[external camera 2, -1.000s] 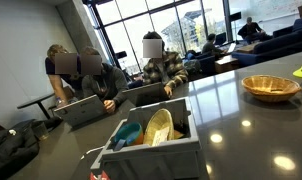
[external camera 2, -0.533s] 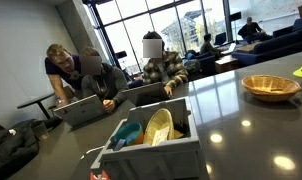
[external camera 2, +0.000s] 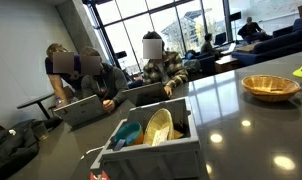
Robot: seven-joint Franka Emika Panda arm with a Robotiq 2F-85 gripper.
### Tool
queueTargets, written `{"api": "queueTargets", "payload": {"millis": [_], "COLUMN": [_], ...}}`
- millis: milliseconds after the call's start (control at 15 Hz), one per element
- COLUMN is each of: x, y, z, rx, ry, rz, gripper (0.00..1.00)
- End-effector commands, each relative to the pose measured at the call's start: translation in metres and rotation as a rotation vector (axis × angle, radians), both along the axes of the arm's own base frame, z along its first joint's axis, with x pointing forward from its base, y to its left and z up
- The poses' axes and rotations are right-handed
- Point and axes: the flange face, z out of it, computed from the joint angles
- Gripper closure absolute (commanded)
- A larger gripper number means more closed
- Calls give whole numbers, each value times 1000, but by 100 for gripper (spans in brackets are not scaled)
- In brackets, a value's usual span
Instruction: Use the fork to pick up a piece of food
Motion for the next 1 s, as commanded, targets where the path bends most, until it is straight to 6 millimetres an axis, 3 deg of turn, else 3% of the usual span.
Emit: {"api": "queueTargets", "payload": {"millis": [0, 267, 333, 533, 933], "x": [-23, -34, -32, -33, -41], "y": [15, 26, 7, 36, 44], "z": [-8, -25, -5, -4, 0], "rx": [-135, -257, -231, -177, -224], "ry": [-57, -104, -110, -111, -110], "rz": [-145, -331, -332, -313, -258], "gripper": [99, 99, 99, 99, 99]}}
